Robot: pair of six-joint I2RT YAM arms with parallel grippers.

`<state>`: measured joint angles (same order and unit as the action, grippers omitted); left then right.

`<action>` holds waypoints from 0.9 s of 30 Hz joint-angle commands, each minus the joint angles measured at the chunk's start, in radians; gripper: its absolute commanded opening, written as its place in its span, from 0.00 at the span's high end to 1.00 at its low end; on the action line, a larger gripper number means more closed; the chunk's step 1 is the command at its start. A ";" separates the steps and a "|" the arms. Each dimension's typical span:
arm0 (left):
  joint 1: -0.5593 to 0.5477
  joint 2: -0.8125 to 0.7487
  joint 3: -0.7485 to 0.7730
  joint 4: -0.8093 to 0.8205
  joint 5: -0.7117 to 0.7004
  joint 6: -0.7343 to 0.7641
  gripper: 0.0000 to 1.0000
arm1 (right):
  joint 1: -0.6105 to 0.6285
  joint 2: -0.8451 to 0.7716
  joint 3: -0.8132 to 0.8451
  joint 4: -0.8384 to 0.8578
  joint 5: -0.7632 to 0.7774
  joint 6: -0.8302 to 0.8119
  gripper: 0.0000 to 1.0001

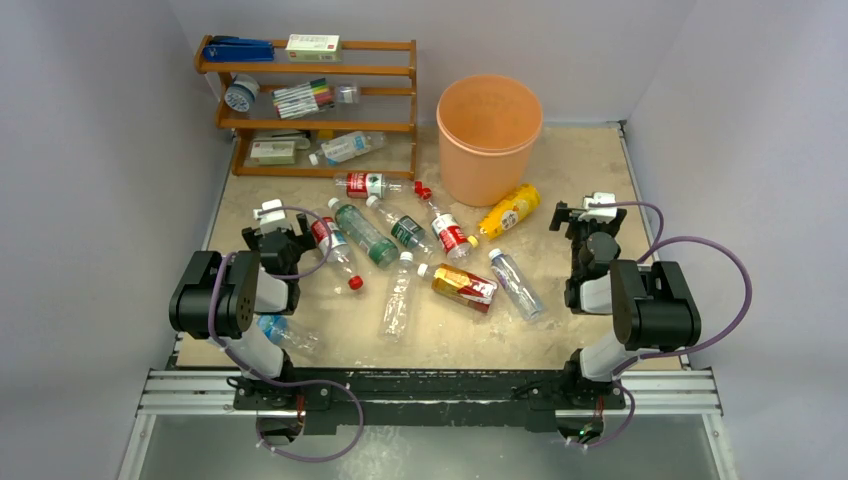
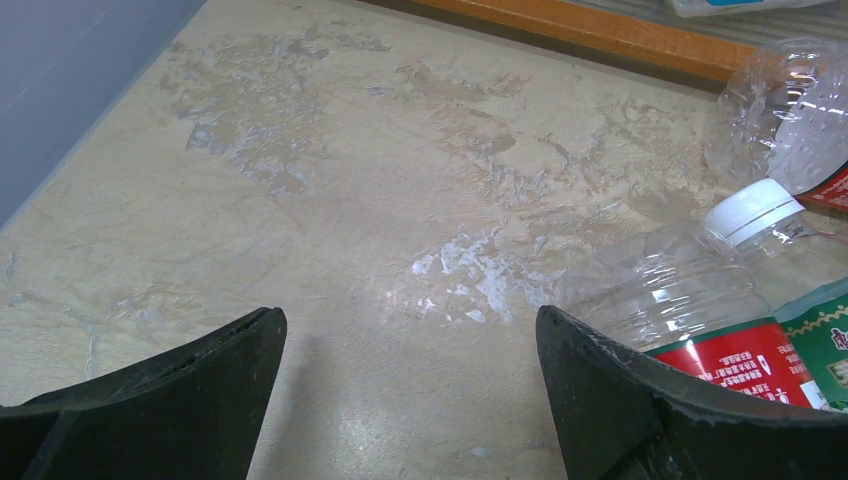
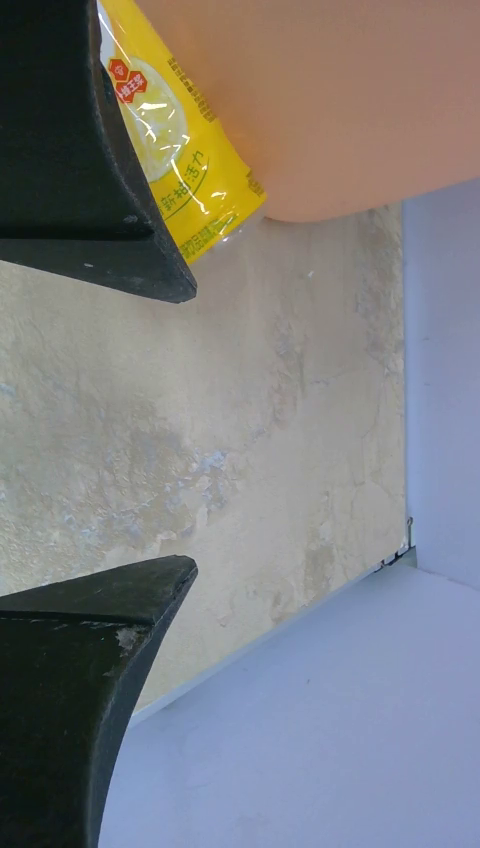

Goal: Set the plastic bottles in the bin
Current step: Pick up the plastic bottle at the center of the board.

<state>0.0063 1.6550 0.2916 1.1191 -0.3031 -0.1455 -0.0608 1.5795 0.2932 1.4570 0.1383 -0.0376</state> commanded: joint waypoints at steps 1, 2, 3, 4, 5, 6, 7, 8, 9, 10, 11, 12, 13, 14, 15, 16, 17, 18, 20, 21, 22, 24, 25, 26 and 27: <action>-0.003 0.000 0.019 0.056 -0.002 -0.002 0.04 | 0.001 -0.002 0.020 0.052 -0.002 -0.014 0.00; -0.003 -0.001 0.019 0.056 -0.002 -0.001 0.04 | 0.001 -0.002 0.021 0.052 -0.002 -0.014 0.00; -0.003 -0.001 0.020 0.057 -0.002 -0.001 0.04 | 0.001 -0.003 0.021 0.052 -0.002 -0.014 0.00; -0.003 -0.001 0.020 0.056 -0.002 -0.001 0.04 | 0.001 -0.003 0.021 0.052 -0.002 -0.014 0.00; -0.003 -0.001 0.019 0.057 -0.002 -0.002 0.04 | 0.001 -0.003 0.021 0.052 -0.002 -0.014 0.00; -0.003 -0.001 0.019 0.056 -0.002 -0.001 0.04 | 0.001 -0.003 0.021 0.052 -0.002 -0.013 0.00; -0.003 0.000 0.020 0.056 -0.002 -0.001 0.04 | 0.001 -0.003 0.021 0.052 -0.002 -0.014 0.00; -0.003 -0.001 0.020 0.057 -0.002 -0.002 0.04 | 0.001 -0.003 0.021 0.052 -0.002 -0.014 0.00; -0.003 -0.001 0.019 0.057 -0.003 -0.002 0.04 | 0.002 -0.003 0.021 0.052 -0.002 -0.015 0.00; -0.003 -0.002 0.019 0.057 -0.002 -0.002 0.04 | 0.001 -0.002 0.021 0.052 -0.002 -0.015 0.00; -0.003 -0.001 0.019 0.056 -0.002 -0.002 0.04 | 0.001 -0.003 0.021 0.052 -0.002 -0.013 0.00; -0.003 0.000 0.020 0.056 -0.003 -0.001 0.04 | 0.001 -0.003 0.022 0.052 -0.003 -0.014 0.00; -0.004 -0.001 0.019 0.056 -0.002 0.000 0.04 | 0.001 -0.002 0.023 0.051 -0.004 -0.015 0.00; -0.003 -0.002 0.019 0.057 -0.002 -0.002 0.04 | 0.001 -0.004 0.021 0.051 -0.003 -0.015 0.00; -0.003 -0.001 0.019 0.056 -0.002 -0.002 0.04 | 0.001 -0.003 0.022 0.051 -0.003 -0.015 0.00; -0.003 0.000 0.019 0.056 -0.003 0.000 0.04 | 0.001 -0.003 0.021 0.051 -0.004 -0.014 0.00; -0.003 0.000 0.020 0.057 -0.002 -0.002 0.04 | 0.001 -0.004 0.022 0.052 -0.004 -0.013 0.00; -0.003 -0.002 0.019 0.057 -0.002 -0.002 0.04 | 0.001 -0.004 0.017 0.069 0.008 -0.016 0.00; -0.002 -0.001 0.019 0.057 -0.003 -0.003 0.04 | 0.002 -0.005 -0.009 0.128 0.027 -0.023 0.00; -0.003 -0.003 0.017 0.059 -0.006 -0.003 0.04 | 0.002 -0.007 -0.015 0.134 0.010 -0.029 0.00; -0.003 -0.012 0.018 0.063 -0.025 -0.011 0.04 | 0.003 -0.009 -0.016 0.136 0.007 -0.032 0.00; -0.003 -0.080 0.018 0.010 -0.069 -0.024 0.04 | 0.002 -0.038 -0.040 0.155 0.012 -0.030 0.00; -0.003 -0.133 0.023 -0.057 -0.077 -0.027 0.04 | 0.002 -0.066 -0.055 0.159 0.012 -0.030 0.00; -0.003 -0.187 0.032 -0.124 -0.085 -0.040 0.04 | 0.004 -0.096 -0.064 0.146 0.011 -0.028 0.00; -0.005 -0.239 0.042 -0.197 -0.090 -0.056 0.04 | 0.004 -0.137 -0.062 0.103 0.007 -0.028 0.00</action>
<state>0.0051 1.6016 0.2916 1.0603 -0.3370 -0.1505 -0.0608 1.5585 0.2535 1.5143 0.1398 -0.0456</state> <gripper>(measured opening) 0.957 0.998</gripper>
